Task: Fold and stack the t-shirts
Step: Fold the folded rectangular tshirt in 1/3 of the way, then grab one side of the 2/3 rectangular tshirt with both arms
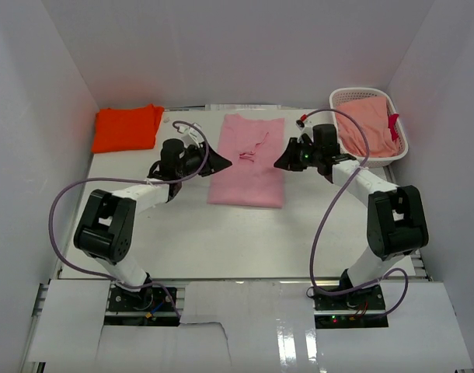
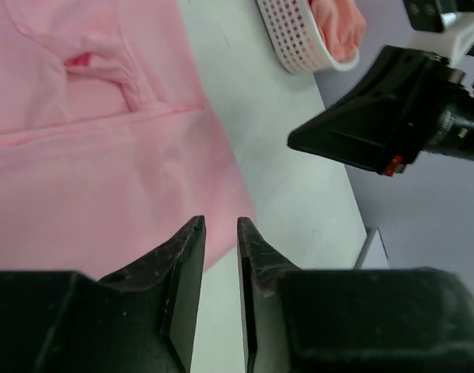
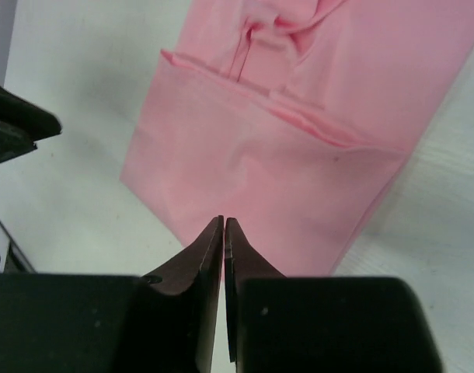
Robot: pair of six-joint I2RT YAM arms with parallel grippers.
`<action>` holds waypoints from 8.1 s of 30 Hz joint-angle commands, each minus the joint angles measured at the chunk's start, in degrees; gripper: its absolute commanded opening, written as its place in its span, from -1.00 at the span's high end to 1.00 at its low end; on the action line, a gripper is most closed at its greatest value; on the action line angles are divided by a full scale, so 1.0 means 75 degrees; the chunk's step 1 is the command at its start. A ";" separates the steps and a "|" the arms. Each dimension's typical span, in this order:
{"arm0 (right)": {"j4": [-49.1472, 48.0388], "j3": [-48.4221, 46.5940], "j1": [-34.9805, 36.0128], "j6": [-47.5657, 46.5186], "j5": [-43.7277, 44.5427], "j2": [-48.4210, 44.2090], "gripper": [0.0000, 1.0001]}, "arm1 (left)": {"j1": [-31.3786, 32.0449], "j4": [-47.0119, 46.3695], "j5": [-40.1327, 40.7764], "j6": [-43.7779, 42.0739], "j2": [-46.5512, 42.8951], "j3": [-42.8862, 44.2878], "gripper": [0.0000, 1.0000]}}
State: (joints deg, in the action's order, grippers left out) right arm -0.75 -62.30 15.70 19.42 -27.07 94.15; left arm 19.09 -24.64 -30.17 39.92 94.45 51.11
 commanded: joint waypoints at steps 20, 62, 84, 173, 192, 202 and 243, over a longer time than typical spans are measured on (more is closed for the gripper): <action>-0.0766 -0.0528 0.0601 0.0809 -0.1137 0.1497 0.85 | 0.0935 -0.5131 -0.3594 0.2788 0.3952 -0.0053 1.00; -0.2021 -0.3200 0.0309 0.1255 -0.1769 0.5341 0.85 | 0.1333 -0.1390 -0.1391 0.0548 0.3168 -0.0299 1.00; 0.0029 -0.0871 0.0484 0.0200 -0.1196 0.0281 0.62 | 0.1556 0.0539 -0.1029 0.0139 0.0732 0.0977 1.00; -0.1364 0.2624 -0.0559 0.0715 -0.0891 0.0982 0.85 | -0.0964 -0.0394 -0.0160 -0.0741 0.1071 -0.2432 0.00; -0.1294 0.2600 -0.0559 0.0692 -0.0867 0.0994 0.85 | -0.0952 0.0005 -0.0430 -0.0741 0.1269 -0.2280 0.27; -0.1166 0.2612 -0.0559 0.0622 -0.0856 0.0935 0.85 | -0.0940 0.0028 -0.0477 -0.0788 0.1655 -0.2139 1.00; 0.2432 0.5003 -0.0418 -0.0140 -0.0785 -0.4712 0.85 | 0.0982 0.3858 0.0671 0.0431 -0.5279 -0.4379 1.00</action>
State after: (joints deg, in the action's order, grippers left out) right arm 13.54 -21.89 12.49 19.44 -33.56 61.10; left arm 26.37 -1.15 -26.85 42.48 57.89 15.88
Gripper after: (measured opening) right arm 0.081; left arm 0.014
